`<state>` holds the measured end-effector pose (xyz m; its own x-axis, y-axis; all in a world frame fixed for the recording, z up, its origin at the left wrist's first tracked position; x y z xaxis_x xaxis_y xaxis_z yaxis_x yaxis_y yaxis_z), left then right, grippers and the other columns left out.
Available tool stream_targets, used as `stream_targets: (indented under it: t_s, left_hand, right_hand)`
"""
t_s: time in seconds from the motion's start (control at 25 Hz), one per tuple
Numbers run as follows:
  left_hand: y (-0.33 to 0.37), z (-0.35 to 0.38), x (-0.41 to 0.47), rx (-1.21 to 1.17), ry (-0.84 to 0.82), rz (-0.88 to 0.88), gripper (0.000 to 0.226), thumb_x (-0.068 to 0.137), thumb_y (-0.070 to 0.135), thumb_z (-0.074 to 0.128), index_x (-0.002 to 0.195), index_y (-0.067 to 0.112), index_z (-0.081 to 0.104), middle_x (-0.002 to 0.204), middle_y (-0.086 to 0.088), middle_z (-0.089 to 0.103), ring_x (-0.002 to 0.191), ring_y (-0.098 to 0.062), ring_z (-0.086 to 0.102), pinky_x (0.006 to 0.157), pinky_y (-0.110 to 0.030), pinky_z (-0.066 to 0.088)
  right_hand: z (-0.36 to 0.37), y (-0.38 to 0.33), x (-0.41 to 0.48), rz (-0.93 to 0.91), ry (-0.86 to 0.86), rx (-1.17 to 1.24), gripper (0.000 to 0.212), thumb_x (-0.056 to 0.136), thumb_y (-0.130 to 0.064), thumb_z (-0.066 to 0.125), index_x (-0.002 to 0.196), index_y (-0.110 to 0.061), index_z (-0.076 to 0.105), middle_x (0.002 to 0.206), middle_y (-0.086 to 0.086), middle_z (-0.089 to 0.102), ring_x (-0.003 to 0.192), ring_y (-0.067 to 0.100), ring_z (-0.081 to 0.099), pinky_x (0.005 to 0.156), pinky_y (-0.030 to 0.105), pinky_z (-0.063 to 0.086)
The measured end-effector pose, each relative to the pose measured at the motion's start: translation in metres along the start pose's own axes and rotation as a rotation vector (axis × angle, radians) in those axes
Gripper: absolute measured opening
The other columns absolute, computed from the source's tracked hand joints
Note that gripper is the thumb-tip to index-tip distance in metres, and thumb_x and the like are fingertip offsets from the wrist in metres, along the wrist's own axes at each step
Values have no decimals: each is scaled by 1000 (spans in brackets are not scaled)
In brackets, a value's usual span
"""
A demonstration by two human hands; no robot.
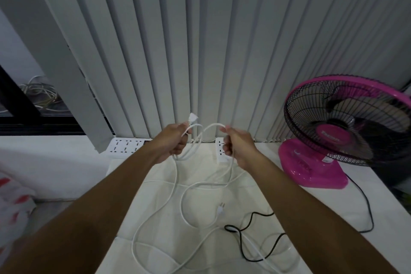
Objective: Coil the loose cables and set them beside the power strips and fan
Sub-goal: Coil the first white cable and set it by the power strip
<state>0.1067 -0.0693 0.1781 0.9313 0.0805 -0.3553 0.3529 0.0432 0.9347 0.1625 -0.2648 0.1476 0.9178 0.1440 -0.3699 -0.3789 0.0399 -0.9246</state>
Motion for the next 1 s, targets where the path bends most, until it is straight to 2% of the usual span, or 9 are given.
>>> stream_targets:
  t_s: [0.08,0.16,0.28,0.36,0.44,0.52,0.68,0.84,1.0]
  left_hand:
    - [-4,13,4,-50,66,22,40,104,43,35,95,10,57,54,1,30,44,-13,23,45,-23,21]
    - [-5,21,7,-124,105,51,48,103,46,35,101,8,65,55,-3,38,46,-15,32,48,-27,28]
    - [0,21,8,-337,145,108,46,102,44,43,101,7,70,56,-2,47,49,-14,41,52,-29,35]
    - [3,21,9,-489,117,118,39,102,40,45,96,8,67,62,-1,50,52,-12,43,56,-25,37]
    - [3,27,8,-551,68,87,36,104,37,42,95,9,63,70,-3,57,58,-13,45,60,-25,37]
    - [0,35,5,-509,26,62,36,106,34,37,100,7,60,76,-9,64,61,-16,46,63,-27,38]
    - [0,50,1,-298,13,83,42,106,36,32,115,4,57,79,-13,70,64,-18,57,67,-28,45]
    - [7,52,5,-301,19,116,35,107,25,33,122,3,55,64,-6,60,58,-18,58,68,-31,44]
    - [3,55,4,-233,19,128,36,107,29,31,121,7,56,66,-6,61,60,-20,59,69,-34,52]
  right_hand:
    - [33,-23,-21,-202,-99,-143,31,106,-18,43,125,-9,65,58,-1,64,38,14,54,39,23,40]
    - [60,-27,-51,-453,-188,-296,36,105,-17,42,136,-22,60,66,-2,69,40,15,61,38,26,49]
    - [60,6,-86,-651,-143,-297,37,106,-23,50,142,-29,58,74,-3,71,48,12,67,49,27,58]
    - [50,42,-96,-625,-121,-275,33,106,-21,50,136,-25,64,76,3,73,54,7,67,57,26,59]
    - [42,66,-101,-563,-114,-281,27,105,-25,50,122,-36,69,73,4,73,53,9,66,57,33,59]
    - [42,67,-99,-495,-105,-238,22,102,-37,53,105,-41,75,69,4,73,47,14,65,49,32,56]
    - [43,48,-80,-355,-15,-147,34,95,-52,60,83,-25,77,64,8,75,45,23,68,44,27,50]
    - [40,61,-82,-366,-4,-217,40,100,-48,54,79,-19,71,61,10,72,53,25,69,57,36,55]
    - [39,66,-73,-345,-3,-217,38,104,-43,49,82,-21,70,62,8,71,55,23,68,63,41,59]
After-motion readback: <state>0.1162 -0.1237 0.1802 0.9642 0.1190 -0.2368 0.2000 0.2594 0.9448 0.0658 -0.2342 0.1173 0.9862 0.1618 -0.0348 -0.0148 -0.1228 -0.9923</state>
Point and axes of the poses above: each hand's wrist, its own x-axis towards the middle knuckle, its own z-axis out of the palm, y = z × x, the point moved 9 cm from there along x, towards the middle knuckle
